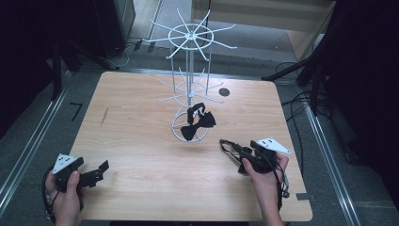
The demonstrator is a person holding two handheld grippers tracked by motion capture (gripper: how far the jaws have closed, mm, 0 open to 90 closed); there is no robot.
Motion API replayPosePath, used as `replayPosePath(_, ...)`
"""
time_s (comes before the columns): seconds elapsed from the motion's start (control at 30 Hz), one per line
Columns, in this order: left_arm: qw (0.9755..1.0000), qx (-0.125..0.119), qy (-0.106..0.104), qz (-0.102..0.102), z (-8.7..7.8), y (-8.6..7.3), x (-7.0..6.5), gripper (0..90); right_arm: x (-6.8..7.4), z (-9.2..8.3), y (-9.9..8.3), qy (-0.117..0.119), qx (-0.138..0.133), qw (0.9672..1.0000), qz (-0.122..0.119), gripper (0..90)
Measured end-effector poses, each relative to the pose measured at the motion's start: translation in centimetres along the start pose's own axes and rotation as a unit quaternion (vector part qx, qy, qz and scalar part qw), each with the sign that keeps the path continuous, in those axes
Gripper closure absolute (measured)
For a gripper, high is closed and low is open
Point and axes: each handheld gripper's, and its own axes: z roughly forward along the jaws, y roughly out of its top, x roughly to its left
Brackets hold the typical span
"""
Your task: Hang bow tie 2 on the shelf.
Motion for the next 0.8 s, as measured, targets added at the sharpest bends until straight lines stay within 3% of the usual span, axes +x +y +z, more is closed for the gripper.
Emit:
replayPosePath(0.23,1.0,-0.003,0.001,-0.002,0.0,0.0,0.0,1.0,-1.0,1.4,-1.7,-0.038,0.04,0.9982,0.023,38.0)
replayPosePath(0.4,1.0,-0.003,0.001,0.0,0.0,0.0,0.0,1.0,-1.2,2.3,-2.6,-0.042,0.065,0.9966,0.029,39.2)
replayPosePath(0.57,1.0,-0.002,0.002,0.0,0.0,0.0,0.0,1.0,-1.2,2.6,-3.2,-0.043,0.069,0.9962,0.029,42.8)
replayPosePath(0.8,1.0,0.0,0.0,0.001,0.0,0.0,0.0,1.0,-1.0,2.7,-3.9,-0.053,0.062,0.9965,0.017,56.2)
